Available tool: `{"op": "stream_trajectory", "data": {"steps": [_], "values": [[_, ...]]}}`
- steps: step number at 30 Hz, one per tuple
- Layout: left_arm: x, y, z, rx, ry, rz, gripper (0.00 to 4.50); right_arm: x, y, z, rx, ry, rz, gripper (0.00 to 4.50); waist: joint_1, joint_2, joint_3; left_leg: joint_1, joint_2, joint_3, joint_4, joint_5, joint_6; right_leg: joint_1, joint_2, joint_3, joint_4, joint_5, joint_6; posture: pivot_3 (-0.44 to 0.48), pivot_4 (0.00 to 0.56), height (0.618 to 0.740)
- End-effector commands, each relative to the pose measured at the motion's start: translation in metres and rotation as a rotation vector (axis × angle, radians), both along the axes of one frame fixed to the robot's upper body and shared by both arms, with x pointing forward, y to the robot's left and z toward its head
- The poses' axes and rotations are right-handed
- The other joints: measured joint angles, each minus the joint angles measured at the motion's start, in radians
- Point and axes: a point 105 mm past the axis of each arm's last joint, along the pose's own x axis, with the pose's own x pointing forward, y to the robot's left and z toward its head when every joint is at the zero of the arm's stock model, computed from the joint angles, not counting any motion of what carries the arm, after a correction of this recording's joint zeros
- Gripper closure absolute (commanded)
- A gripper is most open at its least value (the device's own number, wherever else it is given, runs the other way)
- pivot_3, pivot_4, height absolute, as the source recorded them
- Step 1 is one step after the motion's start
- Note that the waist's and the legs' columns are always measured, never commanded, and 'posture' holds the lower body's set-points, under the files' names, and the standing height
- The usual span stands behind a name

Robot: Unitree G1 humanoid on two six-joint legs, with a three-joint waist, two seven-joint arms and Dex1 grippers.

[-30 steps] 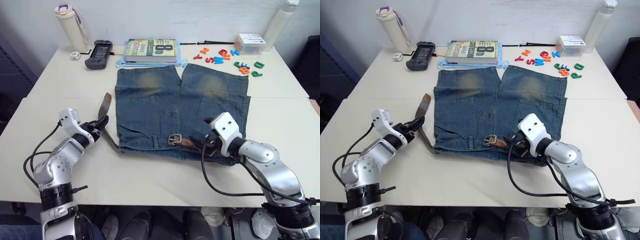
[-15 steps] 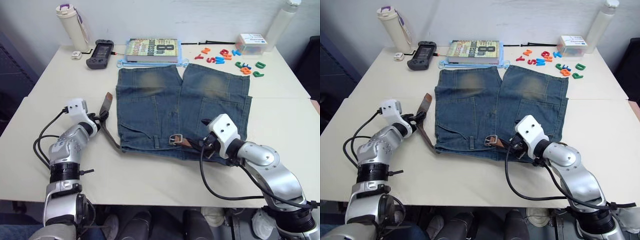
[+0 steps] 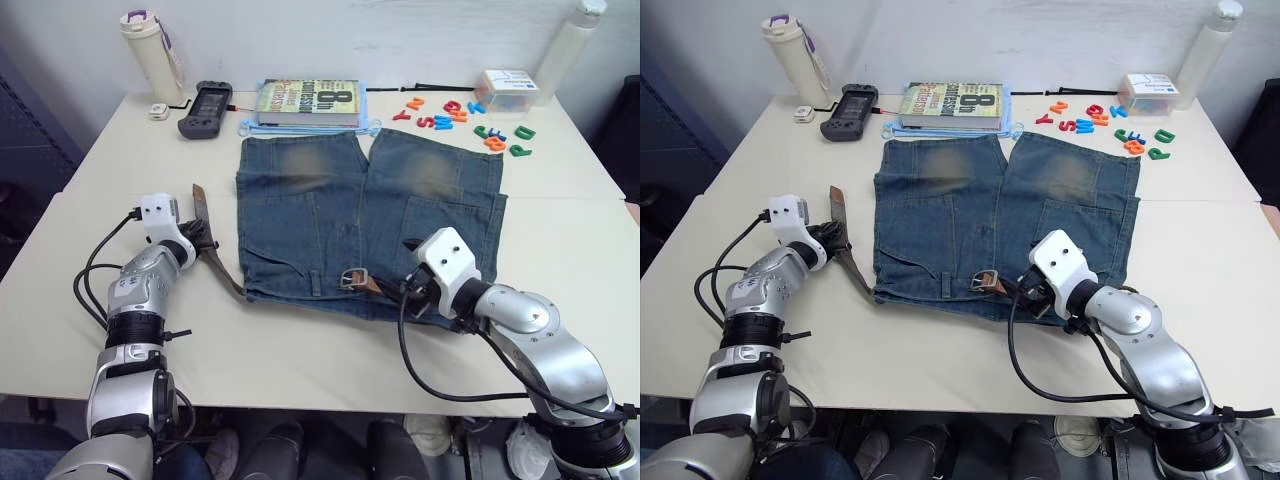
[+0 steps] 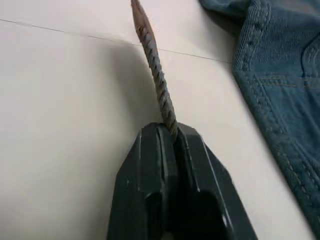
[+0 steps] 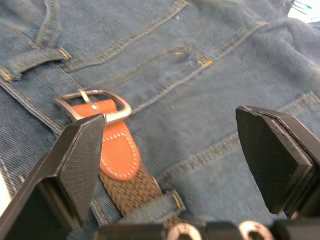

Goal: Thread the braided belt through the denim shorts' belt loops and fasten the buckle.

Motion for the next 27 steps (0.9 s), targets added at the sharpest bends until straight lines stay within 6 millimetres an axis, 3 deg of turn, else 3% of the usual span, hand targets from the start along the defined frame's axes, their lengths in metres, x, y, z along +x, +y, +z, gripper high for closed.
{"op": "stream_trajectory", "data": {"steps": [1,3,6,11,15,18,22,27], "values": [[-0.010,0.001,0.041,0.169,-0.199,-0.043,4.44,-0.005,0.002,0.013,0.009,-0.054,0.006,0.00,-0.004,-0.001,0.001,0.000,0.000,0.000,0.000,0.000,0.000,0.000,0.000,0.000,0.000,0.000,0.000,0.000,0.150,0.740],[-0.030,-0.012,0.074,0.448,-0.389,-0.131,4.44,-0.005,0.002,0.014,0.017,-0.057,0.000,0.00,-0.012,-0.005,0.003,-0.001,0.001,0.000,0.000,0.000,0.000,-0.002,0.000,0.000,0.000,0.000,0.000,0.000,0.150,0.740],[-0.056,-0.035,0.091,0.682,-0.544,-0.254,4.44,-0.004,0.004,0.014,0.026,-0.057,-0.003,0.00,-0.014,-0.006,0.004,-0.002,0.003,0.001,-0.001,-0.001,-0.001,-0.002,0.002,0.000,-0.003,0.001,-0.003,0.000,0.150,0.740],[-0.090,-0.061,0.085,1.079,-0.674,-0.463,4.44,-0.002,0.007,0.013,0.027,-0.056,0.003,0.00,-0.014,-0.004,0.004,0.000,0.004,0.004,-0.003,-0.001,0.000,0.000,0.002,0.000,-0.007,0.003,-0.003,0.000,0.150,0.740],[-0.106,-0.062,0.071,1.343,-0.687,-0.603,4.44,0.001,0.008,0.018,0.024,-0.070,0.008,0.00,-0.014,-0.004,0.004,0.000,0.007,0.006,-0.008,-0.001,0.000,-0.002,0.005,0.002,-0.008,0.003,-0.004,0.000,0.150,0.740],[-0.109,-0.058,0.061,1.404,-0.670,-0.639,4.44,0.001,0.015,0.027,0.027,-0.092,0.042,0.00,-0.015,-0.004,0.004,0.001,0.011,0.009,-0.012,-0.001,-0.001,-0.003,0.009,0.005,-0.010,0.004,-0.006,0.000,0.150,0.740],[-0.111,-0.068,0.059,1.388,-0.712,-0.653,4.44,-0.007,0.045,0.038,-0.123,-0.193,0.202,0.00,-0.018,-0.004,0.004,0.002,0.014,0.011,-0.012,-0.001,-0.002,-0.004,0.012,0.007,-0.010,0.005,-0.007,0.000,0.150,0.740],[-0.117,-0.081,0.054,1.343,-0.752,-0.713,4.44,-0.006,0.078,0.019,-0.406,-0.343,0.343,0.00,-0.020,-0.004,0.004,0.002,0.015,0.013,-0.013,-0.002,-0.003,-0.007,0.014,0.009,-0.009,0.005,-0.007,0.000,0.150,0.740]]}}
